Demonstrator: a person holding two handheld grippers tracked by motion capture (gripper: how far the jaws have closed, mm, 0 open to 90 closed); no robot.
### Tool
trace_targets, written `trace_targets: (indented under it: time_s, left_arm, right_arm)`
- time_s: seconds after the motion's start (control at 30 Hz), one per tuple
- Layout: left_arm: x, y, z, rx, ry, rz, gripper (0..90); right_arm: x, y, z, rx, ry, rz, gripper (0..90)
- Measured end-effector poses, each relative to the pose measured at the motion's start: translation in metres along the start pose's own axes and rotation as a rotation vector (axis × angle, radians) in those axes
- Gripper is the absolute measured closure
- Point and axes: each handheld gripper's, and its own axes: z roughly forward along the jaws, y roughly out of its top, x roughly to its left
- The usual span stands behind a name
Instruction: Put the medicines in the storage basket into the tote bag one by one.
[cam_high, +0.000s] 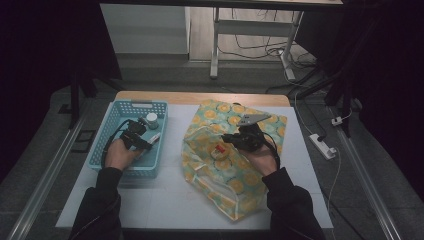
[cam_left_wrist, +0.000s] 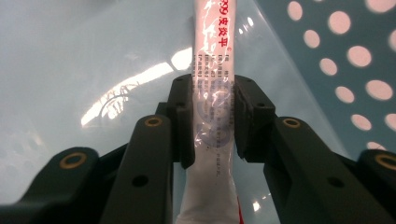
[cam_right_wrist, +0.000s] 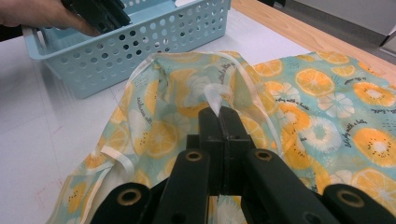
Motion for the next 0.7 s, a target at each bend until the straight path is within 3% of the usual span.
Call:
trace_targets:
  time_s: [0.23,0.5,0.7]
  left_arm:
    - [-0.003,0.002,-0.001,0.005,0.025,0.005,71.2]
    - [-0.002,0.001,-0.014,-0.088,0.014,-0.032,71.3]
    - [0.000,0.000,-0.025,-0.139,-0.010,-0.018,71.2]
  right_arm:
    - [0.000,0.000,-0.001,-0.003,-0.001,0.002,89.9]
    - [-0.001,0.000,-0.001,-0.004,-0.001,0.002,89.9]
    - [-0.001,0.000,-0.002,-0.010,-0.004,0.001,89.9]
